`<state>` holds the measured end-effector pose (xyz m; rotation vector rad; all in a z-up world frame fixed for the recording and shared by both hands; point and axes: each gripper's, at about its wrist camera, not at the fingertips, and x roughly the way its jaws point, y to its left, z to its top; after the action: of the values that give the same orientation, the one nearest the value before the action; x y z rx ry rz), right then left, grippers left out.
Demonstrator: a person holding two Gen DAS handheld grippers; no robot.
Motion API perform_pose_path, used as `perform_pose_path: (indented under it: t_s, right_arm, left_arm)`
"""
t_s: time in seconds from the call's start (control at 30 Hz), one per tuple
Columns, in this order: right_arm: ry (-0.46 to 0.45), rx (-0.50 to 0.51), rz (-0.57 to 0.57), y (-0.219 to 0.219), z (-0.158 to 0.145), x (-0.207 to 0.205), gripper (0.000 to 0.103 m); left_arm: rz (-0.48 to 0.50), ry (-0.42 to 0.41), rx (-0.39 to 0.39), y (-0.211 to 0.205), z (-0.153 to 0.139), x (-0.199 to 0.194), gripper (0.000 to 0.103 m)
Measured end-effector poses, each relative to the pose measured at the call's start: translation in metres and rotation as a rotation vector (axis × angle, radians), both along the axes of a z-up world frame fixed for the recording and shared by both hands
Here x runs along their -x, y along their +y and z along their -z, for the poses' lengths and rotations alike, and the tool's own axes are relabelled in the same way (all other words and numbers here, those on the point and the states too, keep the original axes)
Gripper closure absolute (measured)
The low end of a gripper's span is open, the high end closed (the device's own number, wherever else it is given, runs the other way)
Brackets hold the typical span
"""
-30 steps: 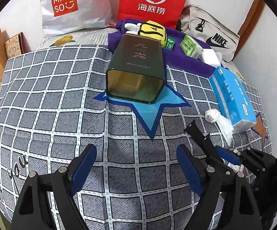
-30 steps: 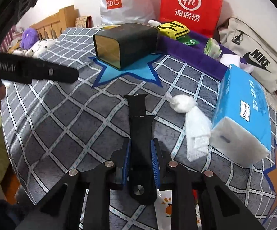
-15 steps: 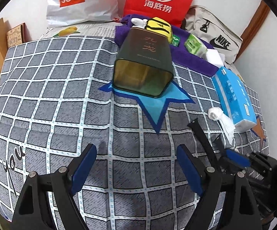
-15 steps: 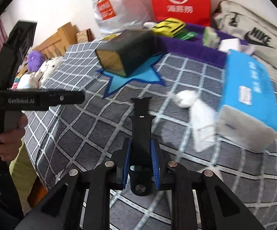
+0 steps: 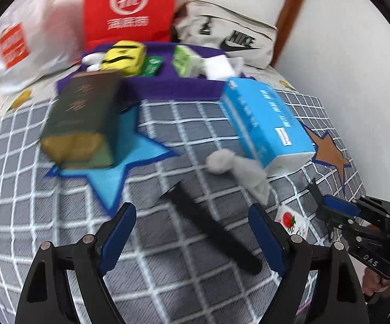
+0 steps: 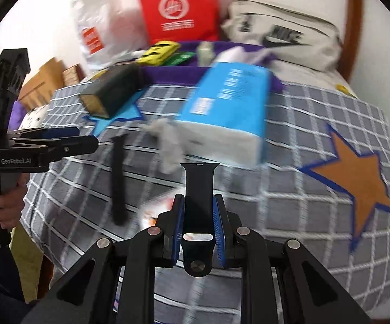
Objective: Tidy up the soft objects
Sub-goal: 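Grasp the black strap with the right tool, then grasp the crumpled white tissue with the left tool while the right tool holds the strap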
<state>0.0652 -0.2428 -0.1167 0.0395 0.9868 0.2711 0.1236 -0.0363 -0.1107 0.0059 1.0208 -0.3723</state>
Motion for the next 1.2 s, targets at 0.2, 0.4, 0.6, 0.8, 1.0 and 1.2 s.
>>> perform_pose_path:
  t_s: [0.2,0.4,0.6,0.8,1.0,1.2]
  right_arm:
    - [0.004,-0.043,0.057,-0.028,0.002,0.007,0.082]
    - [0.005,-0.067,0.076,-0.038,0.007,0.0,0.082]
    - [0.028,-0.106,0.067,-0.044,0.013,-0.01,0.082]
    - [0.02,-0.135,0.065,-0.047,0.01,-0.017,0.082]
    - [0.029,-0.134,0.051,-0.039,0.012,-0.017,0.082]
    - [0.013,-0.123,0.035,-0.03,0.003,-0.012,0.082]
  left_arm:
    - [0.055,-0.045,-0.037,-0.026,0.004,-0.018,0.026]
    - [0.107,-0.051,-0.107,-0.048,0.018,-0.032,0.026]
    - [0.148,-0.006,-0.136,-0.062,0.039,-0.043,0.026]
    - [0.154,-0.027,-0.14,-0.069,0.042,-0.046,0.033]
    - [0.215,-0.044,-0.118,-0.074,0.037,-0.042,0.077]
    - [0.184,-0.061,-0.084,-0.056,0.023,-0.035,0.078]
